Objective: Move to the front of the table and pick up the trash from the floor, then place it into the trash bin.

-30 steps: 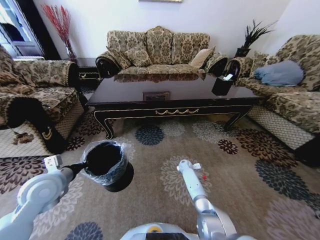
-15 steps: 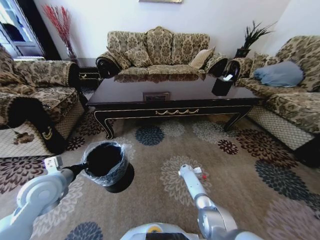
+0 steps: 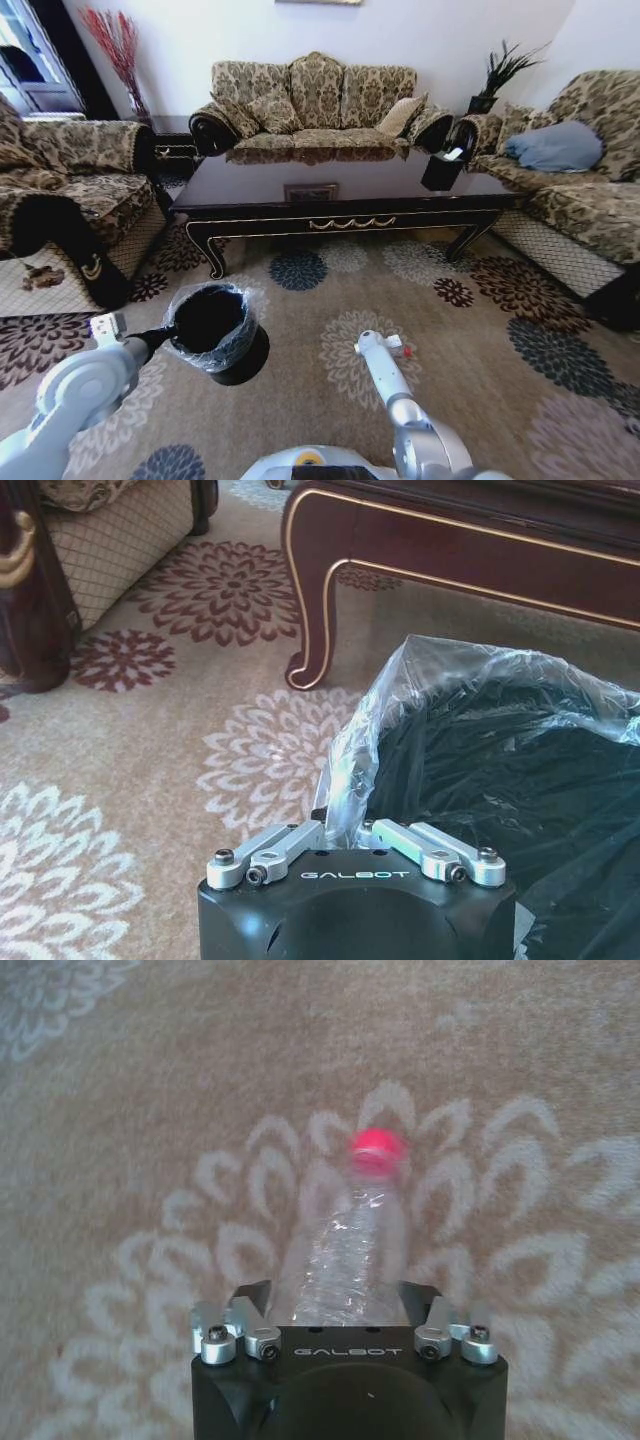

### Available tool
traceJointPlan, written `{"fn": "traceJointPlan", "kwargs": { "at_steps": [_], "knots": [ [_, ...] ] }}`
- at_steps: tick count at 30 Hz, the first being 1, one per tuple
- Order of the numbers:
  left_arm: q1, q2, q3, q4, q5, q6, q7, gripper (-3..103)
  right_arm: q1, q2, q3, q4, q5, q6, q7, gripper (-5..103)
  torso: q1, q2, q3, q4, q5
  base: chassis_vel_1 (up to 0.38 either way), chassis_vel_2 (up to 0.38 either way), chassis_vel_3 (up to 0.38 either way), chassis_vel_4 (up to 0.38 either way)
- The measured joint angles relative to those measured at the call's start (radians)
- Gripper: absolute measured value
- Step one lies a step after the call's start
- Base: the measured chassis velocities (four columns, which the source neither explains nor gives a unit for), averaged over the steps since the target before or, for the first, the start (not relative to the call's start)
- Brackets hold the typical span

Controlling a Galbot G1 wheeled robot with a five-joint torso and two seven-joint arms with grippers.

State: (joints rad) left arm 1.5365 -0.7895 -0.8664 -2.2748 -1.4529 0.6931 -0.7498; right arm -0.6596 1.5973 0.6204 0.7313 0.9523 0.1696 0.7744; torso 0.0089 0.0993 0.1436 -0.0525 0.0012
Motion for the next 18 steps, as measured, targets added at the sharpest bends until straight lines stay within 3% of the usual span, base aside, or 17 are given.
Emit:
{"fn": "traceJointPlan", "kwargs": {
  "at_steps": [4,6,9,12,18],
  "knots": [
    [-0.007,-0.001,0.007,0.003,0.001,0.0,0.0,4,-0.047,0.011,-0.03,0.096,-0.046,-0.03,0.09,47,0.0,0.0,0.0,-0.001,-0.0009,0.0,0.0,0.0,0.0],
    [-0.007,-0.002,0.008,0.003,0.001,0.0,0.0,4,-0.051,0.011,-0.031,0.106,-0.055,-0.03,0.096,47,0.0,0.0,0.0,-0.0011,-0.0008,0.0,0.0,0.0,0.0],
    [-0.009,-0.006,0.01,0.003,0.003,0.0,0.0,4,-0.083,0.01,-0.059,0.19,-0.062,-0.041,0.123,34,0.0,0.0,0.0,-0.001,-0.0011,0.0,0.0,0.0,0.0],
    [-0.01,-0.016,0.017,0.005,0.011,0.0,0.0,4,-0.119,0.003,-0.096,0.285,-0.063,-0.046,0.148,27,0.0,0.0,0.0,-0.0011,-0.0012,0.0,0.0,0.0,0.0],
    [-0.015,-0.022,0.032,0.005,0.018,0.0,0.0,4,-0.18,-0.017,-0.164,0.449,-0.066,-0.036,0.158,22,0.0,0.0,0.0,-0.0011,-0.0012,0.0,0.0,0.0,0.0]
  ]
}}
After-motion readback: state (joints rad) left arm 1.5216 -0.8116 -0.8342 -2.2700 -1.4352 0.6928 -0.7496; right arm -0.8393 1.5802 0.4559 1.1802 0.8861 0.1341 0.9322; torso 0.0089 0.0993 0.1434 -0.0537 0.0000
